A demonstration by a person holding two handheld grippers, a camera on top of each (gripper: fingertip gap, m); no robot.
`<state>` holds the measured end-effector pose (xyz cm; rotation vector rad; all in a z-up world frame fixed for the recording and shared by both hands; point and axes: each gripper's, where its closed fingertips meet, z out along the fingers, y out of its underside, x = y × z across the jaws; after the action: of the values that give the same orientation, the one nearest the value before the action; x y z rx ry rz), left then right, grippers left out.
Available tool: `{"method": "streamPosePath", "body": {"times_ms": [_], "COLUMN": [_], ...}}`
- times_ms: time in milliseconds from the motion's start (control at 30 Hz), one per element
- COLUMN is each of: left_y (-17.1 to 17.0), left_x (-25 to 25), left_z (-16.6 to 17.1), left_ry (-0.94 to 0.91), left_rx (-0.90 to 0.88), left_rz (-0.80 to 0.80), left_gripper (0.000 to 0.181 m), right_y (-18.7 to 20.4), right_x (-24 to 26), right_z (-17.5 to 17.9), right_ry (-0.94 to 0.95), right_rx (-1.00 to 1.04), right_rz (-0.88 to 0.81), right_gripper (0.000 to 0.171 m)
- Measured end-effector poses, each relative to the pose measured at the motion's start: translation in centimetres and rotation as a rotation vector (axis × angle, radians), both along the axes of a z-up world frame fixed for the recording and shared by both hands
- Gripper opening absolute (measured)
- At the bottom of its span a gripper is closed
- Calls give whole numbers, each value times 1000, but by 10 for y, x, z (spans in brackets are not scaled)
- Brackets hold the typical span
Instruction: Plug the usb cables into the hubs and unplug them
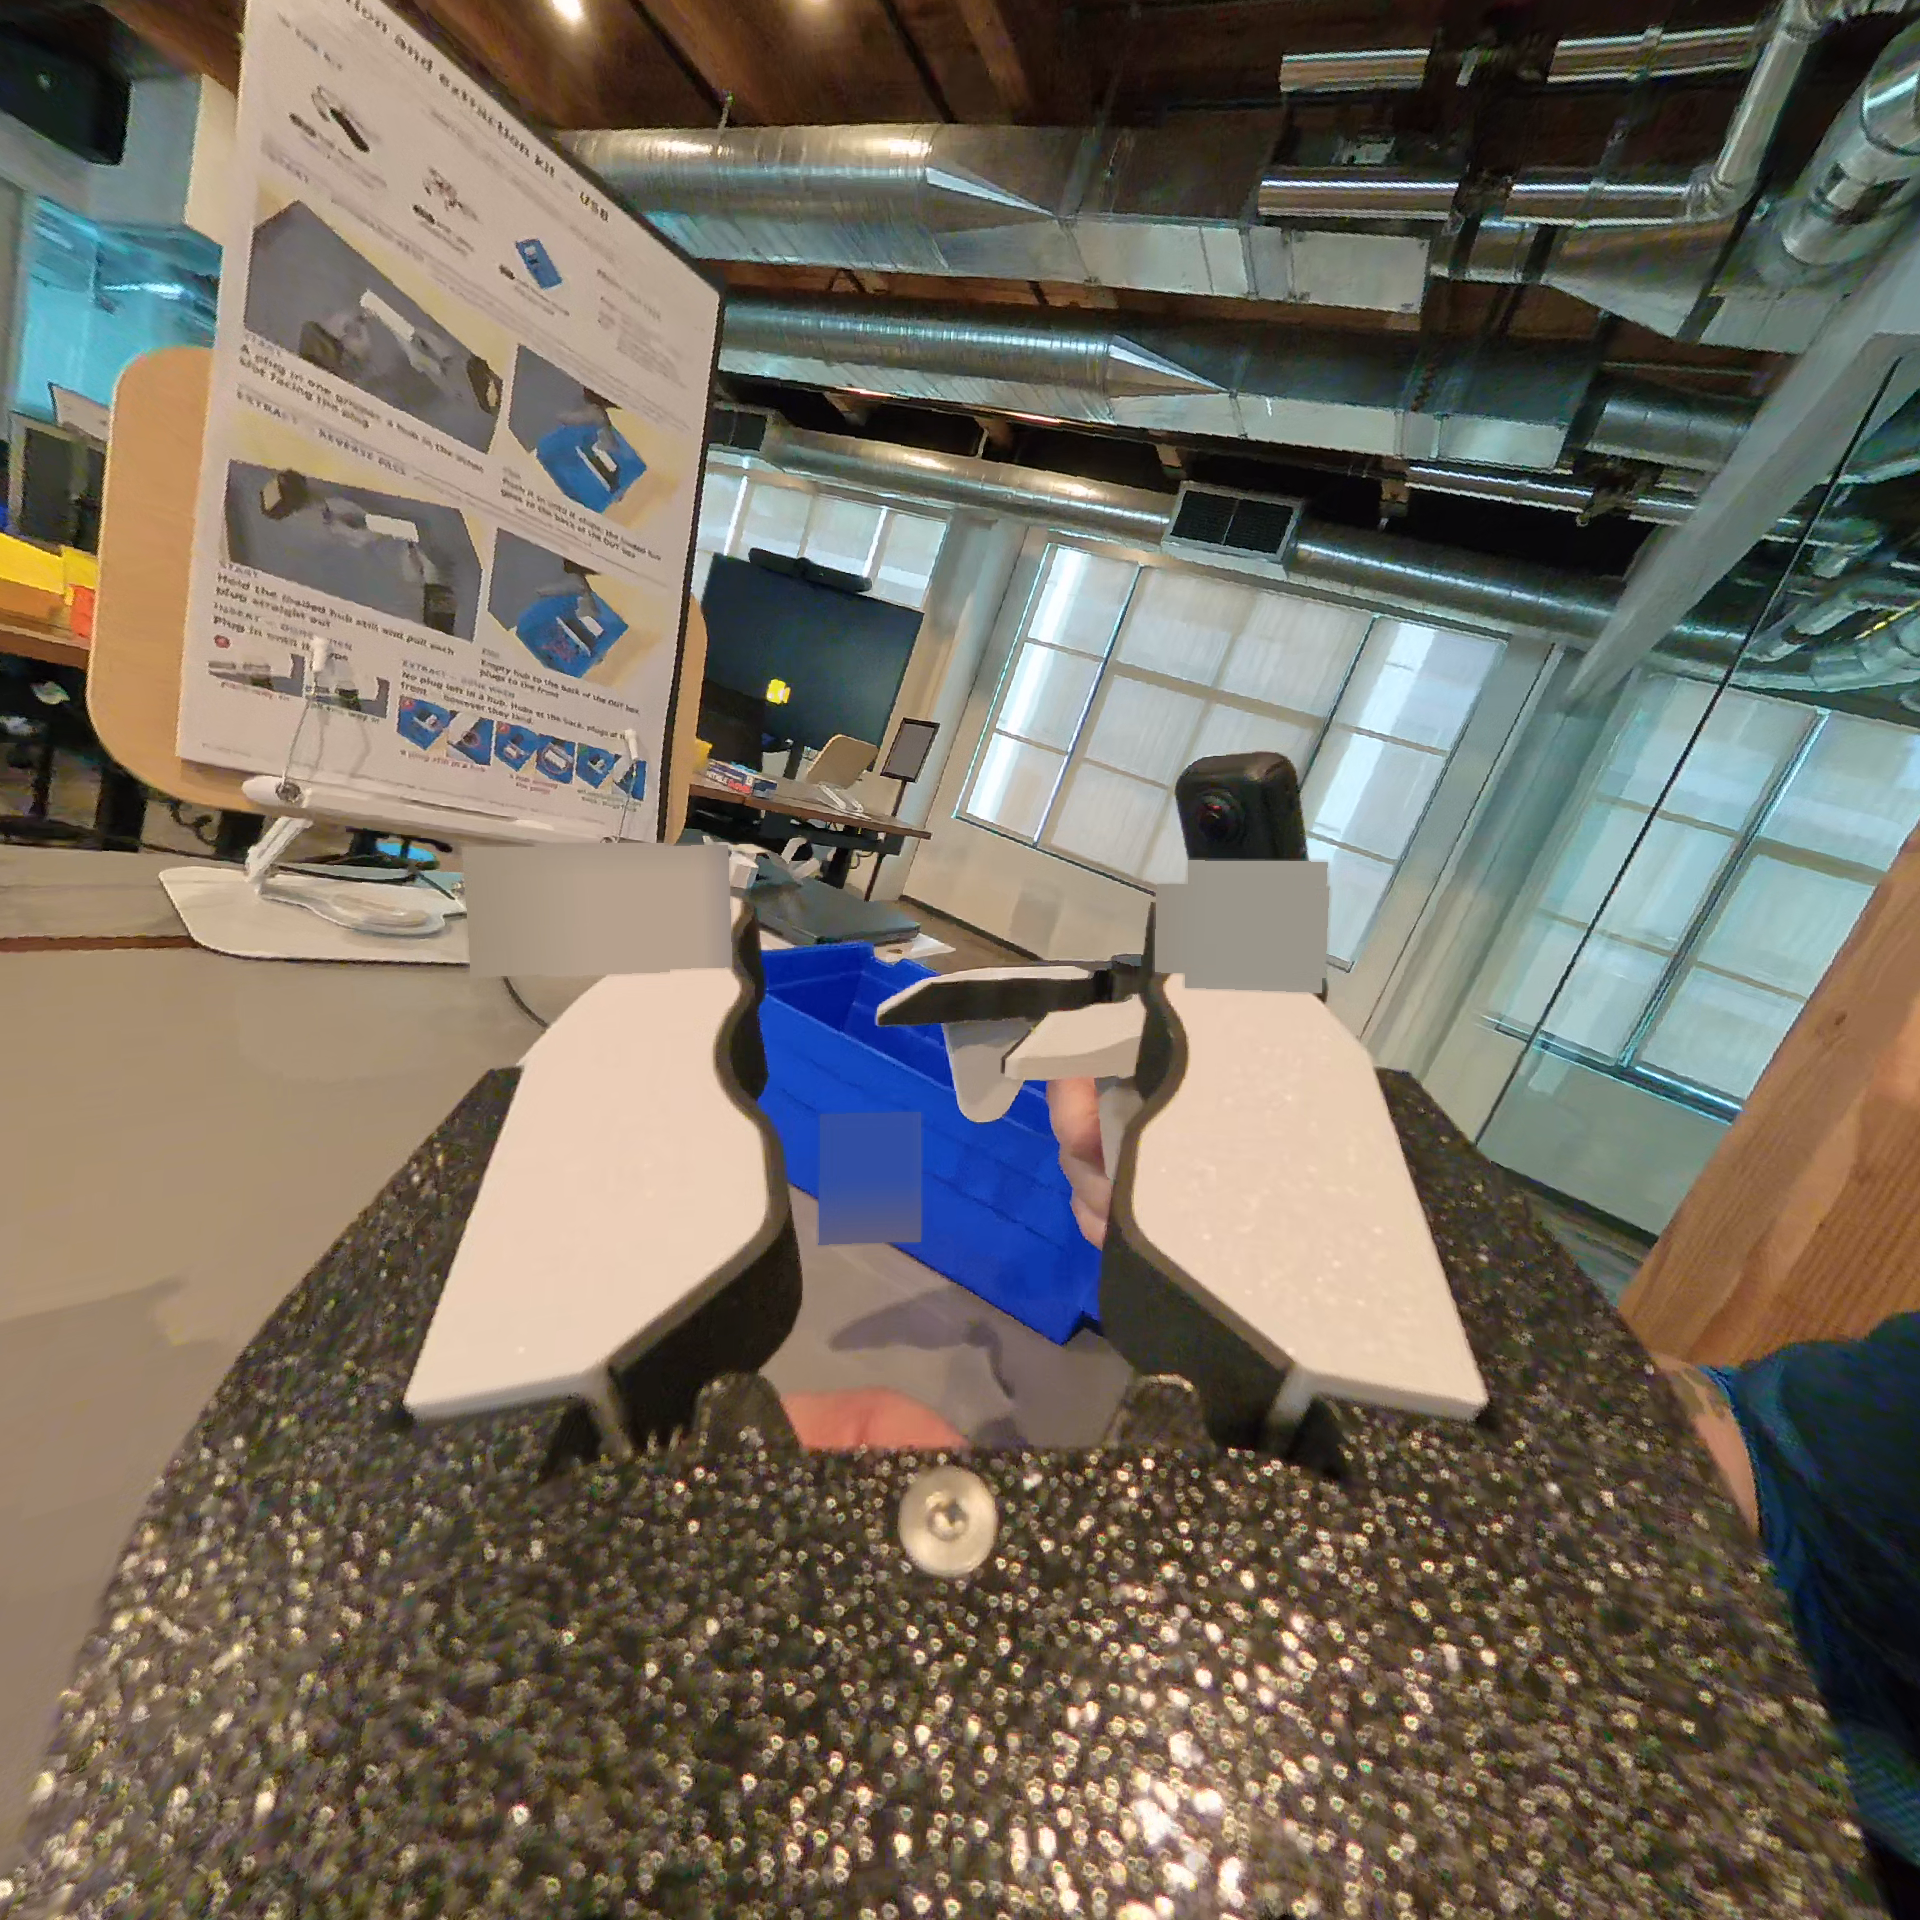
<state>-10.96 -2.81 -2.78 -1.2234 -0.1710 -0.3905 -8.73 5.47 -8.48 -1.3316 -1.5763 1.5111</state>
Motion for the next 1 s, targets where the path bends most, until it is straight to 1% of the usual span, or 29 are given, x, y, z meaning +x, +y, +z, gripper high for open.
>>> {"method": "streamPosePath", "body": {"times_ms": [67,133,267,333,400,467,500,533,567,633,700,800,900,1000], "left_y": [-3,-7,-28,-49,-75,-101,-112,-120,-127,-139,-152,-169,-173,-171], "left_x": [2,2,-5,-14,-27,-42,-51,-58,-63,-67,-80,-100,-122,-141], "left_z": [6,13,38,57,75,84,82,76,64,32,0,-50,-87,-114], "left_ry": [22,50,114,167,252,369,425,478,529,617,706,801,873,862], "left_rx": [-3,-18,-11,0,-19,-96,-162,-252,-356,-565,-761,-1033,-1191,-1276], "left_rz": [8,22,69,113,181,260,286,283,242,116,50,-29,-45,-63], "left_gripper": [70,75,87,93,92,92,92,92,90,87,89,77,70,68], "right_y": [-2,-5,-13,-18,-24,-28,-30,-32,-34,-38,-44,-52,-60,-67], "right_x": [1,3,7,10,14,19,21,23,24,26,26,25,24,20], "right_z": [5,9,18,25,32,38,41,44,46,50,53,56,59,57], "right_ry": [10,19,30,39,51,64,71,77,80,85,89,86,93,83], "right_rx": [5,13,29,41,60,76,80,81,78,67,67,84,93,101], "right_rz": [2,4,12,16,20,21,22,23,27,39,50,63,77,95], "right_gripper": [65,65,66,66,66,66,66,66,66,66,66,66,65,65]}}
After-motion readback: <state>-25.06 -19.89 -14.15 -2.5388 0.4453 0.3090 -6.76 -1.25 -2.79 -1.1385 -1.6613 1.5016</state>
